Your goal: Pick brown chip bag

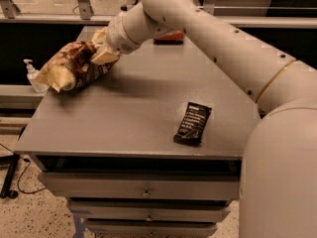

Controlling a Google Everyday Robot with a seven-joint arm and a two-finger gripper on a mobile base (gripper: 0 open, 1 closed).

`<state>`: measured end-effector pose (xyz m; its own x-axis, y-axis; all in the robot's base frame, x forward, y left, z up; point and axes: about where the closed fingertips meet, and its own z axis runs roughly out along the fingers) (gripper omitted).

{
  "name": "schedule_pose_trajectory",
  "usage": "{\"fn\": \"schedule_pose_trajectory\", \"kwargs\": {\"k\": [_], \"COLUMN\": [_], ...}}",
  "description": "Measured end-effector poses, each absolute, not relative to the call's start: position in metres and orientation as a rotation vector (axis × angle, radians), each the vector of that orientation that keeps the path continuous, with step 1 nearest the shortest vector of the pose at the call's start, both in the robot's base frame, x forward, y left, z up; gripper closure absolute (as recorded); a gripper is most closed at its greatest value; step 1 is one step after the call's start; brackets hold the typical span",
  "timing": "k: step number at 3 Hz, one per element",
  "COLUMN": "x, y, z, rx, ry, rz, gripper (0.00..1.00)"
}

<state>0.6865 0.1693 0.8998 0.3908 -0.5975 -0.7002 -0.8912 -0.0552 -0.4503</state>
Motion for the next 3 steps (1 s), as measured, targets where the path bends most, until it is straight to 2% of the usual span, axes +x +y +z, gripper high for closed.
{"fn": "schedule_pose_trajectory", "kwargs": {"k": [1, 2, 3], "x": [0.677, 0.670, 0.669], "y": [0.166, 0.170, 0.171], "z": [0.946, 0.999, 1.003], "rx": [-1.679, -1.601, -1.597], "ry": [1.297, 1.247, 1.243], "rz": [0.433, 0.445, 0.446], "gripper": [1.00, 1.00, 1.00]}}
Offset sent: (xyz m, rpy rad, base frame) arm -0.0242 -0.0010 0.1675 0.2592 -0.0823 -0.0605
